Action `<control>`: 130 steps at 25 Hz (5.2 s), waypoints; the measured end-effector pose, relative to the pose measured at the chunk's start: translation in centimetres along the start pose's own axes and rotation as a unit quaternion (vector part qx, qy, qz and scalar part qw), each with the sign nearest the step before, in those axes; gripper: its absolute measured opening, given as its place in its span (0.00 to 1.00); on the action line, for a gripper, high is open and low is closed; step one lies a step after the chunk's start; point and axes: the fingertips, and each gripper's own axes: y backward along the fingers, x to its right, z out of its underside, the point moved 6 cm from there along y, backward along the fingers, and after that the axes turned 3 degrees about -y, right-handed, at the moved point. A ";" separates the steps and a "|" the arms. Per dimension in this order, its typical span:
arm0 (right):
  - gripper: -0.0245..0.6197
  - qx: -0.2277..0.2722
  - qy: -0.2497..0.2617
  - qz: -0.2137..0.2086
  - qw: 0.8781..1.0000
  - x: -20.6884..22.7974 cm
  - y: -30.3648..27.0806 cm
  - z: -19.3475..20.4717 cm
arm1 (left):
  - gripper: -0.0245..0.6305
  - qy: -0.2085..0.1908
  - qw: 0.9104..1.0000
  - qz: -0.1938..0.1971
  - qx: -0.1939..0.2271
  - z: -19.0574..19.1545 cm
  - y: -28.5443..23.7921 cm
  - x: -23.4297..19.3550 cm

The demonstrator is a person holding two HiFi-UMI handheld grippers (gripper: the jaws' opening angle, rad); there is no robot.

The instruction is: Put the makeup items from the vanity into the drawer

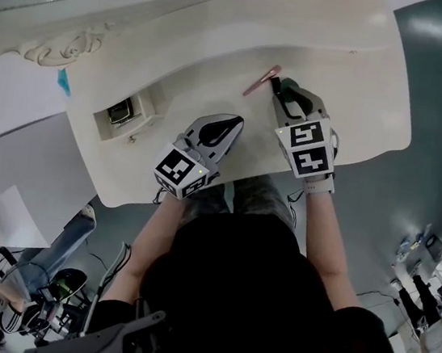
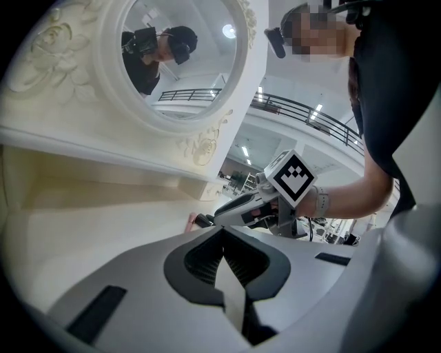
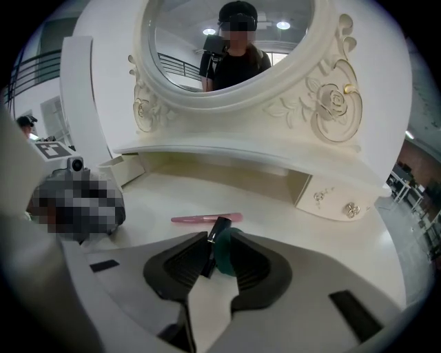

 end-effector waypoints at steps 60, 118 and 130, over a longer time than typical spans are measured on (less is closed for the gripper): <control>0.10 0.074 0.223 -0.182 0.955 -27.6 -2.7 -13.1 | 0.06 0.043 0.979 -0.167 0.109 2.4 21.4 -4.8; 0.09 0.065 0.087 -0.114 0.987 -26.6 -1.1 -8.2 | 0.06 0.000 0.998 -0.013 0.062 1.2 19.5 -5.6; 0.09 0.056 0.127 -0.144 0.980 -20.5 -0.2 -8.2 | 0.06 0.011 0.997 -0.039 0.069 -0.4 13.7 -4.0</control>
